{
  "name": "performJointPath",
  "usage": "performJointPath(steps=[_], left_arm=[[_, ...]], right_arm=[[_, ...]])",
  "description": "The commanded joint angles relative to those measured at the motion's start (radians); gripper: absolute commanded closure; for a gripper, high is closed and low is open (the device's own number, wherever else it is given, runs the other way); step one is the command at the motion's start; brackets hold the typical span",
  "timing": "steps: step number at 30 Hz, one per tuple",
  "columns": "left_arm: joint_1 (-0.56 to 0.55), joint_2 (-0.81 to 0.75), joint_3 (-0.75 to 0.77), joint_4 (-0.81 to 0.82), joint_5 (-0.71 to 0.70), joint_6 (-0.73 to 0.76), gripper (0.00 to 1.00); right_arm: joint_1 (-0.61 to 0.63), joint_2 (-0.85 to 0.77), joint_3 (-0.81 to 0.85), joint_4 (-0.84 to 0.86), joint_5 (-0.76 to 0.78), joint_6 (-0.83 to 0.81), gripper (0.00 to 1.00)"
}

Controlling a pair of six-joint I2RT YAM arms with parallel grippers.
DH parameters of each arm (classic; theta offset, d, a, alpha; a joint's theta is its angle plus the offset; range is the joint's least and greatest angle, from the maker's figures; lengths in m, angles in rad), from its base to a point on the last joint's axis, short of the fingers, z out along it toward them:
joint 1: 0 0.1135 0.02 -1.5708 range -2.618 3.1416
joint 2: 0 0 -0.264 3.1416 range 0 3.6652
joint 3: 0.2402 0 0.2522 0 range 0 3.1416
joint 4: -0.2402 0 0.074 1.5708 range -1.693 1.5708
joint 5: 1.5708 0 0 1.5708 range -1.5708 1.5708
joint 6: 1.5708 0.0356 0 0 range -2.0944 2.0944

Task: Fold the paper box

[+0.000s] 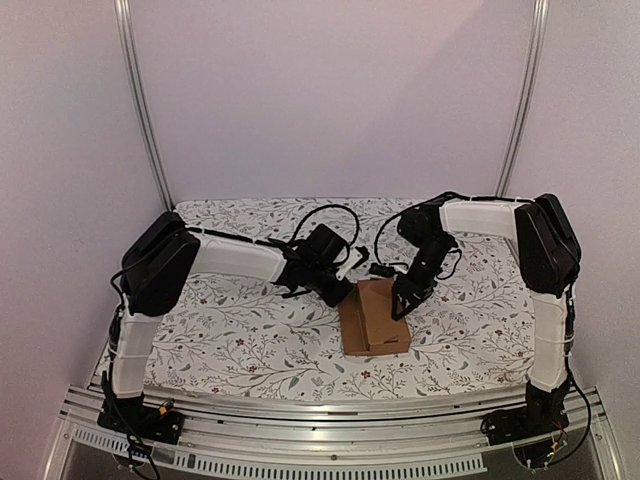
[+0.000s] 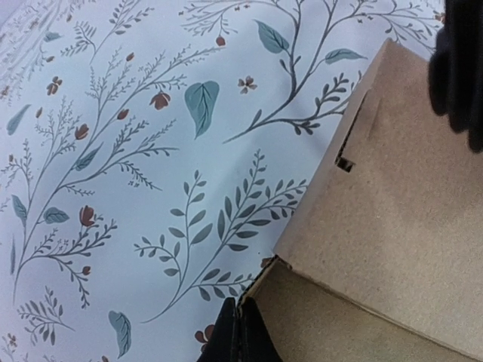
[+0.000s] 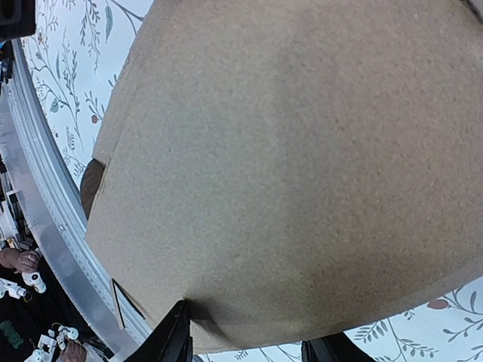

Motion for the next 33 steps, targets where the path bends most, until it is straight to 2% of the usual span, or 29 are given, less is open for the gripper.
performJointPath(steps=[1, 6, 10, 13, 18, 23, 30, 33], left_arm=[[-0.005, -0.028, -0.090, 0.129, 0.081, -0.026, 0.94], [-0.005, -0.097, -0.138, 0.187, 0.056, -0.041, 0.77], [-0.005, -0.193, -0.222, 0.249, 0.012, -0.036, 0.68], [-0.007, -0.286, -0.334, 0.303, 0.002, -0.041, 0.65], [-0.033, -0.442, -0.605, 0.481, 0.106, -0.078, 0.57], [-0.146, -0.457, -0.737, 0.596, 0.178, -0.009, 0.54], [-0.226, -0.345, -0.716, 0.665, 0.169, 0.007, 0.55], [-0.230, -0.305, -0.685, 0.653, 0.174, 0.012, 0.61]], right_arm=[[0.019, 0.016, -0.013, 0.132, 0.025, -0.015, 0.53], [0.018, -0.011, -0.023, 0.124, 0.039, -0.025, 0.51], [0.018, -0.049, -0.043, 0.118, 0.036, -0.036, 0.49], [0.018, -0.080, -0.060, 0.114, 0.034, -0.055, 0.48], [0.017, -0.110, -0.073, 0.112, 0.031, -0.085, 0.46], [0.016, -0.100, -0.067, 0.092, 0.014, -0.111, 0.46], [0.014, -0.142, -0.085, 0.087, 0.005, -0.148, 0.46], [0.014, -0.145, -0.091, 0.087, 0.005, -0.150, 0.46]])
